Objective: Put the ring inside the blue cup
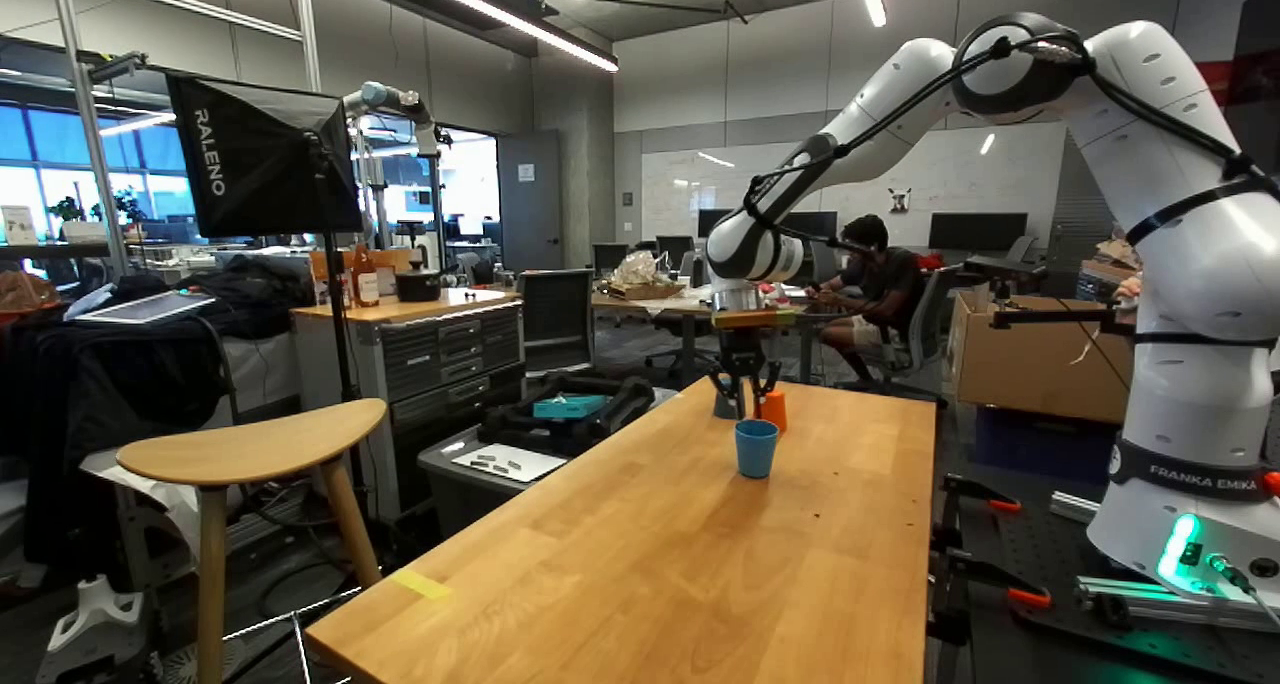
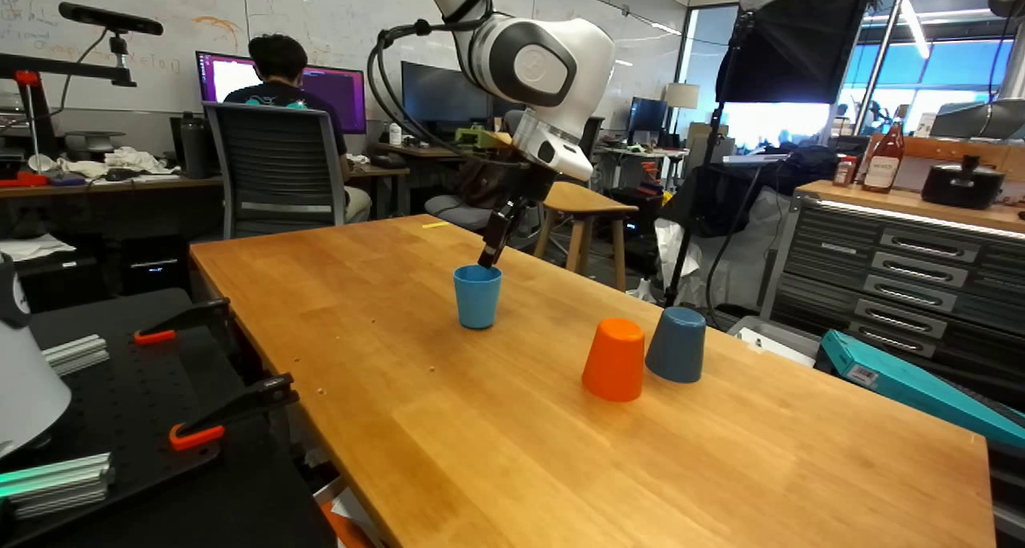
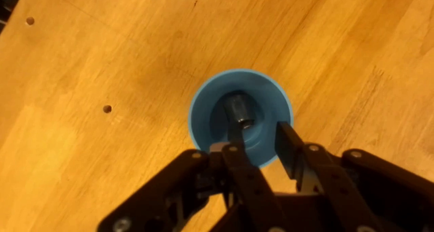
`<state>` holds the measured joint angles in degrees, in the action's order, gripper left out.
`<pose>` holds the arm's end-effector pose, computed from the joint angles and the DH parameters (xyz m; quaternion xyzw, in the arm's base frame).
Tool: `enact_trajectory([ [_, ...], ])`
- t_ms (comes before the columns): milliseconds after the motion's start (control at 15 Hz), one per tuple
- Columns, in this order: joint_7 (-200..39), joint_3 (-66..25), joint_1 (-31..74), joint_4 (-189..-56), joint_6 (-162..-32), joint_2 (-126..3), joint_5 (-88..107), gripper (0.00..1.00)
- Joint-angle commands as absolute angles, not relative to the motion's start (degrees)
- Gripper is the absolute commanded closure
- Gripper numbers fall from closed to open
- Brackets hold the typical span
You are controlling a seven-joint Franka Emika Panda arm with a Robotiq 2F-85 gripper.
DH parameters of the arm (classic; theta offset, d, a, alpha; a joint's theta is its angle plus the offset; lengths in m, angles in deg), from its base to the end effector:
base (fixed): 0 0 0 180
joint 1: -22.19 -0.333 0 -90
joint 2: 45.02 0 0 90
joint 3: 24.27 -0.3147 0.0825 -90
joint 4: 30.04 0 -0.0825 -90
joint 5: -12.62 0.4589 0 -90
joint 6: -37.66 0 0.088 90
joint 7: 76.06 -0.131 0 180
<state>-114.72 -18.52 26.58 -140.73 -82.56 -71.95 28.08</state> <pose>0.6263 -0.0951 0.1438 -0.8605 0.4808 0.1630 0.0429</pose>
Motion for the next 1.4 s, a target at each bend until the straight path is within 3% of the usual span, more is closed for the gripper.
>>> enact_trajectory([
  [0, -113.23, -18.46, 26.86, -140.12, -82.11, -70.96, 29.99, 0.96],
  [200, -112.46, -18.04, 26.69, -140.31, -79.37, -69.05, 28.04, 1.00],
  [333, -110.84, -16.80, 25.60, -140.22, -74.18, -67.04, 21.94, 0.93],
  [400, -109.92, -16.34, 25.32, -140.33, -71.79, -65.93, 18.87, 0.72],
  [600, -107.85, -15.56, 24.73, -140.75, -67.19, -62.71, 9.48, 0.62],
  [1133, -103.53, -16.75, 24.86, -145.60, -73.98, -54.88, -5.22, 0.02],
  [1333, -103.44, -17.31, 25.59, -148.59, -80.00, -52.21, -0.09, 0.00],
])
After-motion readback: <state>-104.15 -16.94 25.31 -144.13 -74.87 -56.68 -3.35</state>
